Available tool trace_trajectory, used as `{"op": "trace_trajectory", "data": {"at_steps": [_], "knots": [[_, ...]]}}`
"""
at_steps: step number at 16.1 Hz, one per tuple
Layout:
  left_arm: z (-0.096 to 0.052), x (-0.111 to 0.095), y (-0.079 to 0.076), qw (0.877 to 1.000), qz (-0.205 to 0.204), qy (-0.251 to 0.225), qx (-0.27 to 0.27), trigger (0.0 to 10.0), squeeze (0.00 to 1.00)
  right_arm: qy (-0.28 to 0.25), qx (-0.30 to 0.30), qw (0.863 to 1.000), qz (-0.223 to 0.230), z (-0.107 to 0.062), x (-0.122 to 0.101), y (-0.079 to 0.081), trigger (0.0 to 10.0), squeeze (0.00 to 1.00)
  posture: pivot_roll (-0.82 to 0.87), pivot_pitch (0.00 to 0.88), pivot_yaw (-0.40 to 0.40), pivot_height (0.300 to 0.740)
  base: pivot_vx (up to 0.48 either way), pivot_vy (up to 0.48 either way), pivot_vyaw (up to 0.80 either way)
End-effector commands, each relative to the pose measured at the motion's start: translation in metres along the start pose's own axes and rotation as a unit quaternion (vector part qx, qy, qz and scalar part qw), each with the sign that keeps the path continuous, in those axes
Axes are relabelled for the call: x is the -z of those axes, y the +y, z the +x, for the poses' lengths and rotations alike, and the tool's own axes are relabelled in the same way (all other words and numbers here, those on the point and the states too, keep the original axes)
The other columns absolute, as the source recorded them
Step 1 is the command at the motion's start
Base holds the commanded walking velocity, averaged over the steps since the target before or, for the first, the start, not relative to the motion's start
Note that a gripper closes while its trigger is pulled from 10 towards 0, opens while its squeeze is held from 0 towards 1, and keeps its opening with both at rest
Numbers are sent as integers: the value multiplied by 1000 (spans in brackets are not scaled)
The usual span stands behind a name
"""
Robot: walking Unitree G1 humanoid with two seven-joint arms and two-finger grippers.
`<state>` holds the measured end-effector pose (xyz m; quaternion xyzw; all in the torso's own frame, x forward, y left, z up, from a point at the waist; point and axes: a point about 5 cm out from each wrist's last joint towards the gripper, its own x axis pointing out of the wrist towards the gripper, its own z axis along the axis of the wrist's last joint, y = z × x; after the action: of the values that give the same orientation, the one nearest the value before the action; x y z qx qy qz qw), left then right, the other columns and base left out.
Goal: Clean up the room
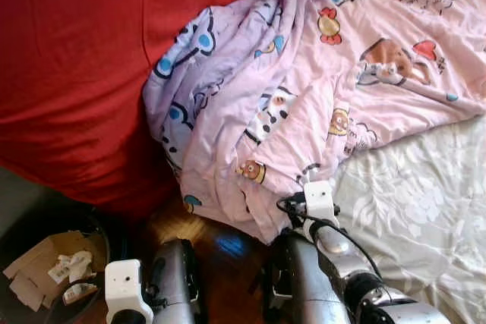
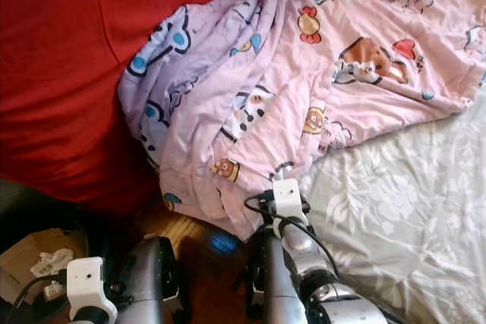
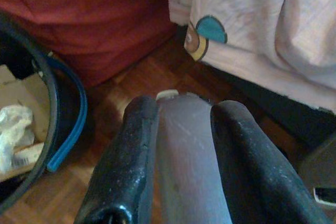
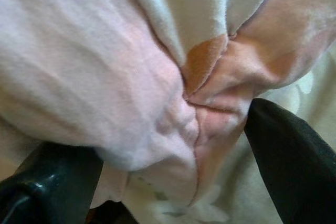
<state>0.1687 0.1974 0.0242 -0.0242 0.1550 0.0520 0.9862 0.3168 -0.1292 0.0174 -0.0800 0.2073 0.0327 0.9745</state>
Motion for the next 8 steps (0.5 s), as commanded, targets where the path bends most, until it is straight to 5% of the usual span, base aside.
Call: {"op": "trace_trajectory", "data": {"at_steps": [1,4,5,6,8], "knots": [[-11,13,0,999,-3,34,-5,10000,0,13,18,1000,-14,-2,7,-8,10000,0,78,482,-83,630,0,0,0],[-13,14,0,999,-3,36,-7,10000,0,-4,43,999,-19,2,-6,-21,10000,0,75,473,-87,630,0,0,0],[-11,14,0,999,-3,37,-8,10000,0,-8,43,999,-25,4,-9,-23,6824,0,75,466,-89,630,0,0,0],[-10,13,0,999,-3,35,-9,10000,0,-13,42,998,-38,4,-11,-24,0,0,75,466,-89,630,0,0,0],[-8,13,0,999,-2,36,-8,10000,0,-8,42,998,-42,4,-10,-24,0,0,72,456,-91,630,0,0,0]]}}
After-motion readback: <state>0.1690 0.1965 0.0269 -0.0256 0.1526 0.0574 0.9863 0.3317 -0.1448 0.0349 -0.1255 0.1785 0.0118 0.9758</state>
